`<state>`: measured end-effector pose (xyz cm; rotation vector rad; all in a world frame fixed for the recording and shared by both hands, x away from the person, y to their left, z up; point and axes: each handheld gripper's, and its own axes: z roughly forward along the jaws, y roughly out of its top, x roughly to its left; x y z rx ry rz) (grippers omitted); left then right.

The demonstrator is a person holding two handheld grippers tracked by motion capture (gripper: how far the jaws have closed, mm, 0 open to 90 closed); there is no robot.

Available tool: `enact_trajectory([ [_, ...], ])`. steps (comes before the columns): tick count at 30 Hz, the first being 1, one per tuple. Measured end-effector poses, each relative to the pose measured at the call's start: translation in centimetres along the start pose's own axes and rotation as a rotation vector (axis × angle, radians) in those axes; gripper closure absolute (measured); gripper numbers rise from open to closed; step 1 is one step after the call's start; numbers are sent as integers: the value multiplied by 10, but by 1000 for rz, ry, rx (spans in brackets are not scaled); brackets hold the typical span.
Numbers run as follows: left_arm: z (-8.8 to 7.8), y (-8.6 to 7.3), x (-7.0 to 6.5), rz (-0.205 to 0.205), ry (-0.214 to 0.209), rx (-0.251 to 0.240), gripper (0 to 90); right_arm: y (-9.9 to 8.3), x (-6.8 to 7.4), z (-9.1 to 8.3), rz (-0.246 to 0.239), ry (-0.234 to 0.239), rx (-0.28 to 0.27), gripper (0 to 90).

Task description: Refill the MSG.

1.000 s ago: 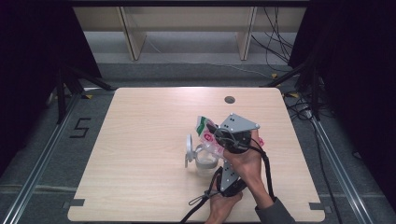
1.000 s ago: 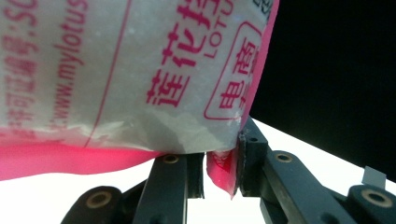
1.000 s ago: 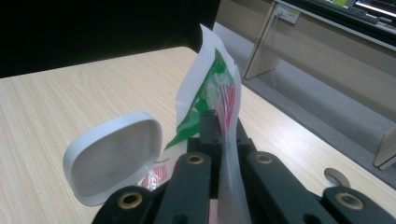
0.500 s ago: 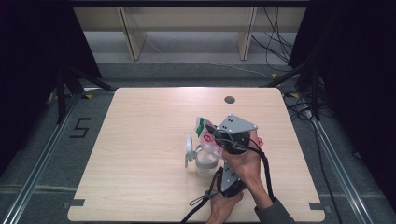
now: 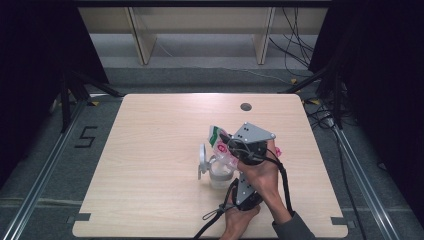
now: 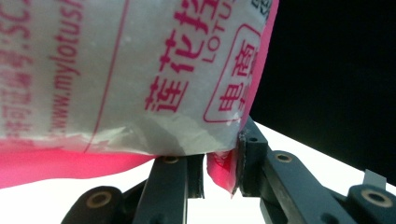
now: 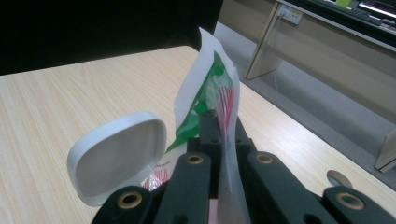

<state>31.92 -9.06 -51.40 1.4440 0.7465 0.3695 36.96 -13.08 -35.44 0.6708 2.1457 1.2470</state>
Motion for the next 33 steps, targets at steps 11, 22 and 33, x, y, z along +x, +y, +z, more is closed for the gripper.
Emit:
enact_trajectory([
  [11, -5, 2, 7, 100, 13, 85, 759, 0, 1, 0, -8, -3, -4, 899],
  [22, -3, 1, 3, 48, -45, 93, 759, 1, 3, 1, -21, -1, -4, 899],
  [33, -4, 0, 4, 43, -50, 91, 758, 1, 6, 1, -13, -4, -1, 899],
])
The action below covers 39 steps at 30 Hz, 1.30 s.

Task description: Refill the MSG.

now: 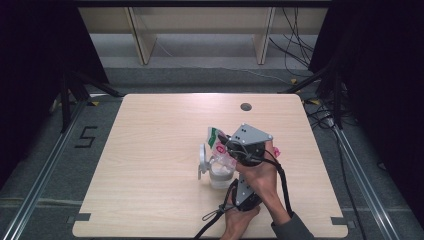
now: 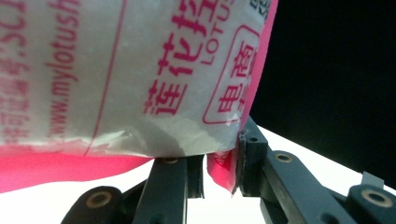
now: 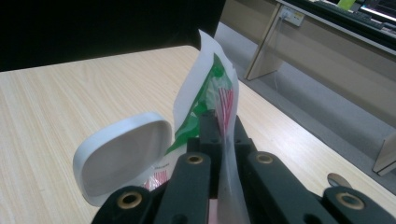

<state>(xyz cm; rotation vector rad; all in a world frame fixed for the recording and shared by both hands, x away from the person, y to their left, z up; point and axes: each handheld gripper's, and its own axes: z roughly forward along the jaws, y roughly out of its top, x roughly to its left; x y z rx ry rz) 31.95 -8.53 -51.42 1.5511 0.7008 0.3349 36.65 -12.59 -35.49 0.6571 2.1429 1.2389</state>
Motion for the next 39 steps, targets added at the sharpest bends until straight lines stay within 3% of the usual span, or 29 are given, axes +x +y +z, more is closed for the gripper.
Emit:
enact_trajectory([
  [13, 0, 0, -1, 2, 8, -6, 758, 0, 1, 1, -22, 7, -3, 898],
  [15, 0, 0, -1, 1, 7, -4, 758, 1, -1, 1, -44, 0, -4, 898],
  [21, 0, 0, -2, 0, 8, -10, 759, 1, 2, 2, -23, 3, 3, 898],
  [28, 0, 0, -1, 0, 5, -6, 759, 1, 3, 3, -37, 2, 7, 898],
  [30, 0, 0, -2, 1, 5, -6, 759, 1, 3, 2, -11, 1, 4, 898],
  [39, 0, 0, -2, -1, 3, -8, 759, 1, 3, 2, -28, 3, 0, 898],
])
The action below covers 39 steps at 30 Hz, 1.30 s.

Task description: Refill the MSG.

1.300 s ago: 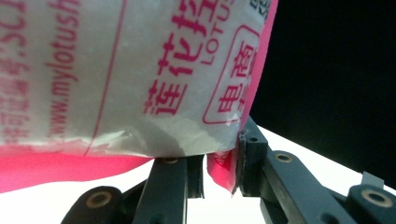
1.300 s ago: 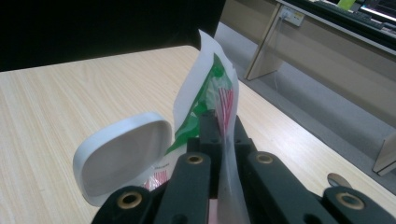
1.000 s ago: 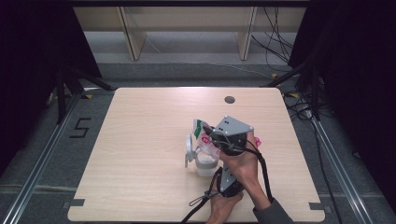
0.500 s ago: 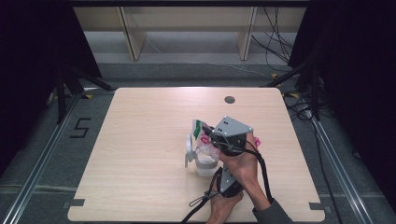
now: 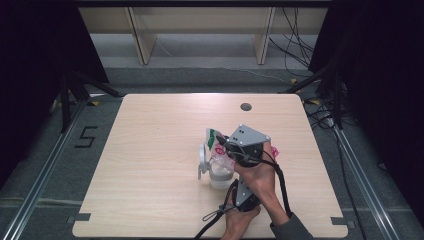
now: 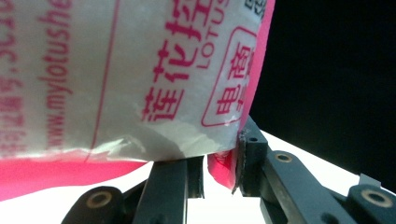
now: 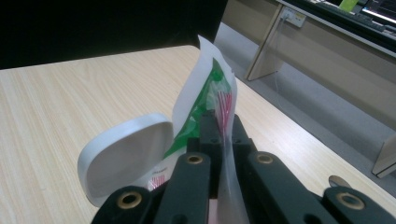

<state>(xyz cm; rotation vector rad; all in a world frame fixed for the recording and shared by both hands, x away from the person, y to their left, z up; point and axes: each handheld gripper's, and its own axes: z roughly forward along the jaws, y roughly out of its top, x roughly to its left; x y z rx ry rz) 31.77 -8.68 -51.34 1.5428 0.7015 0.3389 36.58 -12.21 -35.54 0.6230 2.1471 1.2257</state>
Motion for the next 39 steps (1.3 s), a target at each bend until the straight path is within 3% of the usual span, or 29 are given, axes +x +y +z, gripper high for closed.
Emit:
enact_trajectory([
  [7, 0, 0, 0, 6, 2, 3, 759, -1, -2, -1, 6, 2, -6, 899],
  [10, 0, 0, 0, 7, 2, 7, 759, -1, -3, -2, 32, -3, -9, 899],
  [13, 0, 0, 0, 8, 1, 8, 758, -1, -4, -1, 13, 4, -13, 899],
  [14, 0, 0, 0, 8, 1, 9, 758, -2, -3, -2, 44, 8, -4, 899],
  [19, 1, 0, 0, 8, -4, 3, 759, -1, -4, -2, 34, 23, -6, 899],
  [20, 0, 0, 0, 11, 1, 11, 759, -1, -6, -2, 22, 5, -22, 899],
  [28, 0, 0, 0, 12, -1, 4, 759, -1, -5, -3, 39, 17, -16, 899],
  [39, 0, 0, 0, 12, 5, 5, 759, -1, -5, -2, 27, 11, -26, 899],
])
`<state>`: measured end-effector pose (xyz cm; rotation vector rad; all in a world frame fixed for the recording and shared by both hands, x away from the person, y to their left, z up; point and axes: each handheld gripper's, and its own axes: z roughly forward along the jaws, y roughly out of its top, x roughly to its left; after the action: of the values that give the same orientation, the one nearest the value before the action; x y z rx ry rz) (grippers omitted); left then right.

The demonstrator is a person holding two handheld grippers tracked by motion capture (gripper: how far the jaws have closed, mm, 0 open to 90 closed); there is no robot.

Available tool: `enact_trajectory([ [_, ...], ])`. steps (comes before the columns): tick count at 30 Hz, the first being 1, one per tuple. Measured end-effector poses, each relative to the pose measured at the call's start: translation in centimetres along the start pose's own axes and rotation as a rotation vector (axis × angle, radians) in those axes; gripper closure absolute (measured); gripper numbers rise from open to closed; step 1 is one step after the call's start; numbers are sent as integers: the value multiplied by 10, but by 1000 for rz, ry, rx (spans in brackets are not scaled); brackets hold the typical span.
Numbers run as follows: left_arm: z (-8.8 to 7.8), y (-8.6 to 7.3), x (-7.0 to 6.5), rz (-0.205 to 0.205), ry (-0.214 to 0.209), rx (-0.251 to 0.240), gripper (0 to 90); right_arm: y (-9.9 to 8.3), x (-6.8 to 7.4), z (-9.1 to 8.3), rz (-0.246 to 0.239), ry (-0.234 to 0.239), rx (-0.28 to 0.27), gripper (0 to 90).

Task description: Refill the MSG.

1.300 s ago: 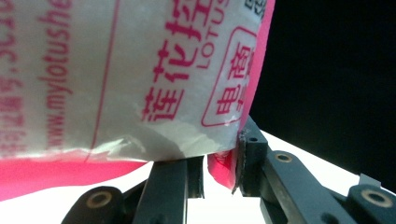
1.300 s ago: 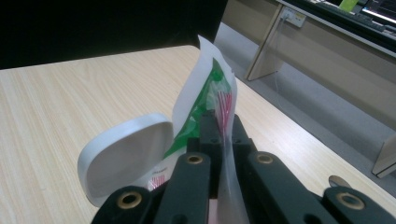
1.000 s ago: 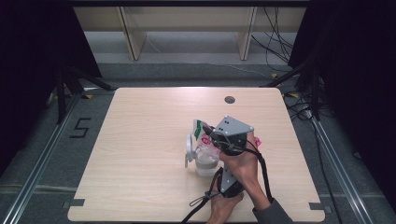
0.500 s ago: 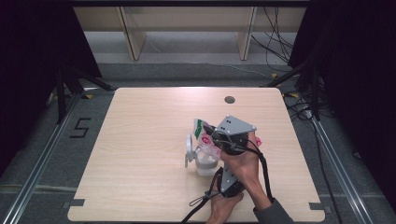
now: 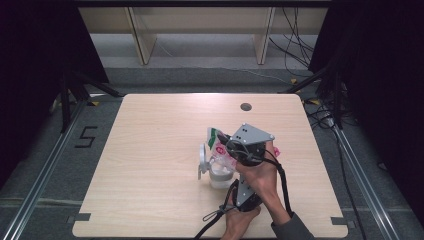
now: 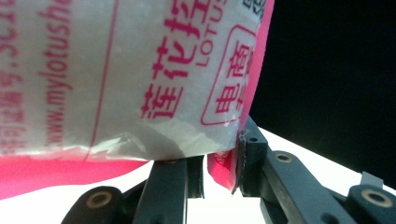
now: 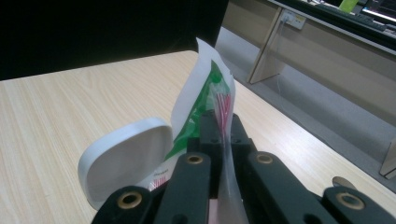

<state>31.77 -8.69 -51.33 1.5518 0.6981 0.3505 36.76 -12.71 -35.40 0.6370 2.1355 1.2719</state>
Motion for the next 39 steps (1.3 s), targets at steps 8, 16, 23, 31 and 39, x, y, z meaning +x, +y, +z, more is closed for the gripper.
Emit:
enact_trajectory([
  [8, 0, 0, 0, -6, -1, -2, 759, 0, 2, 1, 12, -3, 14, 899],
  [16, 0, 0, -1, -12, 0, -2, 759, 0, 2, 1, 13, -4, 13, 899],
  [23, 1, 0, -1, -13, -6, -5, 759, 0, 2, 1, -1, -3, 14, 899],
  [31, 1, 0, -1, -19, -8, -5, 759, -1, 0, 2, -10, -6, 13, 899],
  [39, 1, 1, -2, -20, 0, -9, 759, 1, 2, 2, -11, -3, 15, 899],
])
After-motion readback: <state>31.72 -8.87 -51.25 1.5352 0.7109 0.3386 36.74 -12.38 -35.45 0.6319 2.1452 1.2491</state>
